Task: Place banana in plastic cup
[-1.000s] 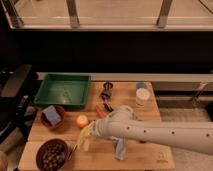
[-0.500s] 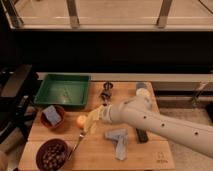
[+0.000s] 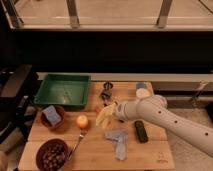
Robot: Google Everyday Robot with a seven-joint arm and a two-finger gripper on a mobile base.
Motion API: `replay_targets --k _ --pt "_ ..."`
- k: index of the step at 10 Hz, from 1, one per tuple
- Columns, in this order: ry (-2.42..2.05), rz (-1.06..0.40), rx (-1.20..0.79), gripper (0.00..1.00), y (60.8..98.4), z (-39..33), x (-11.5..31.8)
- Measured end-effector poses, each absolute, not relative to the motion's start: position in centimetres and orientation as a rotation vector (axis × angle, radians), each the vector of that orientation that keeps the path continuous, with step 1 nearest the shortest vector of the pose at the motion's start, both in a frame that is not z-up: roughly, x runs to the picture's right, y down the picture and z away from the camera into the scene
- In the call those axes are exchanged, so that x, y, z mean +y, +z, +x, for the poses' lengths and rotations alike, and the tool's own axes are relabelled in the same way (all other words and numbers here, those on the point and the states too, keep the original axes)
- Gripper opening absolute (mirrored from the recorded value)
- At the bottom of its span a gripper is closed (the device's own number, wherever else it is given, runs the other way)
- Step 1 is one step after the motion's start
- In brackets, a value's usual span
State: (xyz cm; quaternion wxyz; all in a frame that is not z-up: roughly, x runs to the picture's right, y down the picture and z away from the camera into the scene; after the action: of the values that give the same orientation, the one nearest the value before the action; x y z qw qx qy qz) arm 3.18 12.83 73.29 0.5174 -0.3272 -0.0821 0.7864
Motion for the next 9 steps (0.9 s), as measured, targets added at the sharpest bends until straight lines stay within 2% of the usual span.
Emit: replay_targets --k 5,9 --pt "1.943 -0.763 -0.179 0.00 73.6 4.2 13.5" --pt "2.118 -0.684 -0.168 0.00 73.6 11.8 14.0"
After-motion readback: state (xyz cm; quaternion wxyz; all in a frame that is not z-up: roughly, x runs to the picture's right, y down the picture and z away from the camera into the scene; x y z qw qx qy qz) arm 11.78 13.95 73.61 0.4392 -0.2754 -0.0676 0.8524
